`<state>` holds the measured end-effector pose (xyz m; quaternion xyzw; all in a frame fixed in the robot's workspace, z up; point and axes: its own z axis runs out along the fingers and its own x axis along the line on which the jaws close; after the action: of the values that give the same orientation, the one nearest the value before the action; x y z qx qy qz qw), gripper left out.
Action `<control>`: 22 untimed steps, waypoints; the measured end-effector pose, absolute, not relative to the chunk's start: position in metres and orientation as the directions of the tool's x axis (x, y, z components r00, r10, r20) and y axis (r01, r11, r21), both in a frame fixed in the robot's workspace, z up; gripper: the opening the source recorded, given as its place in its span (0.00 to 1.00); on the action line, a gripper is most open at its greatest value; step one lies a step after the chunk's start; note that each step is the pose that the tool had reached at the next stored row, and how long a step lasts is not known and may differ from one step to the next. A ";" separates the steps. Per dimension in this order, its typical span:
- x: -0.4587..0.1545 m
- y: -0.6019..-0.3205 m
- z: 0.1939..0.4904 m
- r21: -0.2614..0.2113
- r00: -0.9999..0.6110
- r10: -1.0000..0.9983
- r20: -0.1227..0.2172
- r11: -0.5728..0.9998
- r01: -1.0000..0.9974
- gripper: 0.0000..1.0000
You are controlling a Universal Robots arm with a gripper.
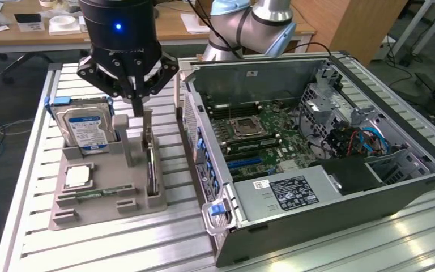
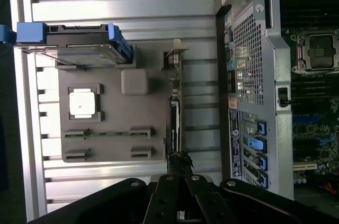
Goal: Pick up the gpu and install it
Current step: 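Reach for the gpu, then pick up the gpu and move the gpu toward the slot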
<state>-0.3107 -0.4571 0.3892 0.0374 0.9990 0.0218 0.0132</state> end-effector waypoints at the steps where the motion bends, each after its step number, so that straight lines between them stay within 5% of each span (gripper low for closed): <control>1: -0.311 -0.457 0.389 0.045 -0.997 0.075 -0.025 0.996 0.074 0.11; 19: -0.312 -0.459 0.389 0.044 -0.997 0.075 -0.025 0.996 0.074 0.11; 22: -0.312 -0.459 0.389 0.044 -0.997 0.075 -0.025 0.996 0.074 0.17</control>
<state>-0.3120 -0.4592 0.3886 0.0374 0.9990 0.0217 0.0132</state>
